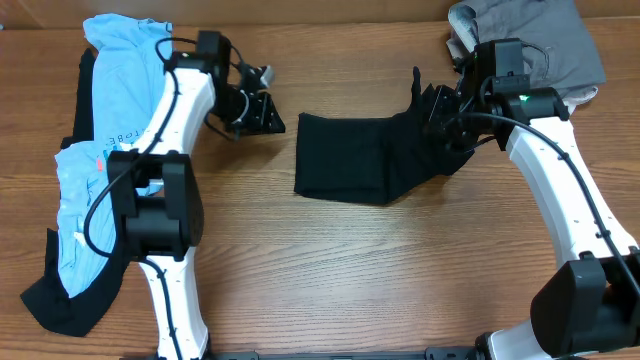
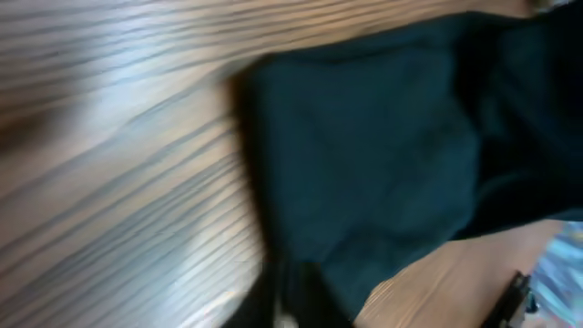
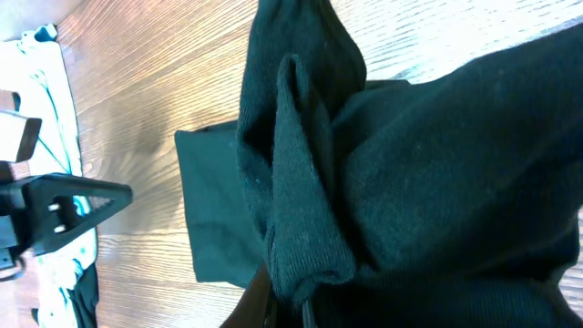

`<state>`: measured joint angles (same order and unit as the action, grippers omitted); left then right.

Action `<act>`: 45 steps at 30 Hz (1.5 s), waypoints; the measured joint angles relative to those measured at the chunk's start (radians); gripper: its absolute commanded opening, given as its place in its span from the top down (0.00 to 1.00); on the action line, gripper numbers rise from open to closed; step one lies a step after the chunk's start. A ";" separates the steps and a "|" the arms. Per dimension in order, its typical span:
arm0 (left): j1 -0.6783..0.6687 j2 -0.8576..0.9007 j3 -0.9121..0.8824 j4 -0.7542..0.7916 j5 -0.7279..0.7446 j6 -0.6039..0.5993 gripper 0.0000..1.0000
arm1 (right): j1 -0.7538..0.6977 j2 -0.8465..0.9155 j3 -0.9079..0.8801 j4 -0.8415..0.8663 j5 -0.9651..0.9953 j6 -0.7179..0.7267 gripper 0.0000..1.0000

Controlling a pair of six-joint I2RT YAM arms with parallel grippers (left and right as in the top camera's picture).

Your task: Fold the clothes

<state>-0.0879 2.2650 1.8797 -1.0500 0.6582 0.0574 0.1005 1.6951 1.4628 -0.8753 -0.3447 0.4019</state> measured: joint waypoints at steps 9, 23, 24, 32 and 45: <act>-0.103 0.000 -0.035 0.111 0.047 -0.030 0.96 | 0.000 0.000 0.000 0.000 0.000 -0.006 0.96; -0.128 0.000 -0.069 0.112 -0.100 -0.127 0.96 | 0.000 0.000 0.000 0.000 0.000 -0.007 0.96; -0.128 0.000 -0.069 0.112 -0.101 -0.130 0.96 | 0.000 0.000 0.000 0.001 0.000 -0.007 0.96; -0.145 0.066 -0.069 0.116 -0.102 -0.136 0.96 | 0.000 0.000 0.000 0.012 -0.001 -0.006 0.96; -0.143 0.093 -0.069 0.120 -0.082 -0.164 0.96 | 0.146 0.006 0.000 0.161 -0.019 0.115 0.96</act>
<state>-0.2314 2.3581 1.8107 -0.9302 0.5762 -0.1062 0.2462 1.7008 1.4628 -0.7139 -0.3641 0.5171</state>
